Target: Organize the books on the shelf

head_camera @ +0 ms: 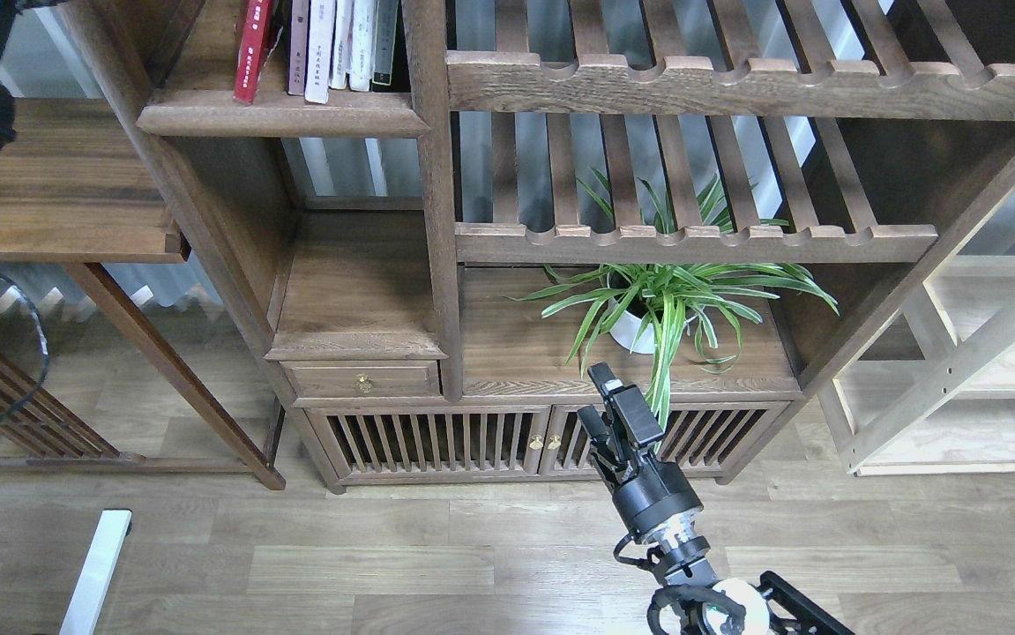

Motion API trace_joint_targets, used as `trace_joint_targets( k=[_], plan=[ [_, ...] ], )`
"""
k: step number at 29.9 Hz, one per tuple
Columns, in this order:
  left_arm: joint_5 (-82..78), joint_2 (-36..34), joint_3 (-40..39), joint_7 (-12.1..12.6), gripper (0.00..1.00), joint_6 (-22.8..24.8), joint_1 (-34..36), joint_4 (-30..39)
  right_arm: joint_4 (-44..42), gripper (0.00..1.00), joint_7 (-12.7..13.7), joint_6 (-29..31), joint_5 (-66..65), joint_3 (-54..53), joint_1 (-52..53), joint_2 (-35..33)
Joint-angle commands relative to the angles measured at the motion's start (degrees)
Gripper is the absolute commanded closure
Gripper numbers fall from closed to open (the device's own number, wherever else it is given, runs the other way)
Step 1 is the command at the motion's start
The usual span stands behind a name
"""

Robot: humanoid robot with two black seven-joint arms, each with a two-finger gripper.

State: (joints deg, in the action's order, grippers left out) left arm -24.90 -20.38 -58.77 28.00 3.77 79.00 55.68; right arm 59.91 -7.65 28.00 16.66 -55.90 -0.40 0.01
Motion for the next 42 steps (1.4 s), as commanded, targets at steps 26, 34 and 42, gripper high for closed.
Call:
trace_joint_targets(
  k=[26, 34, 42],
  plan=[
    [9.2, -15.7, -7.2, 0.0, 0.1, 0.7, -22.7, 29.8, 0.9, 0.0, 0.1, 0.0, -0.4, 1.6, 0.1, 0.0],
    [9.2, -15.0, -8.8, 0.0, 0.07, 0.7, -25.7, 31.2, 0.9, 0.0, 0.1, 0.0, -0.4, 0.8, 2.4, 0.0],
    [9.9, -14.6, -10.1, 0.0, 0.07, 1.3, -32.2, 34.8, 1.6, 0.0, 0.1, 0.0, -0.4, 0.7, 4.6, 0.0]
  ],
)
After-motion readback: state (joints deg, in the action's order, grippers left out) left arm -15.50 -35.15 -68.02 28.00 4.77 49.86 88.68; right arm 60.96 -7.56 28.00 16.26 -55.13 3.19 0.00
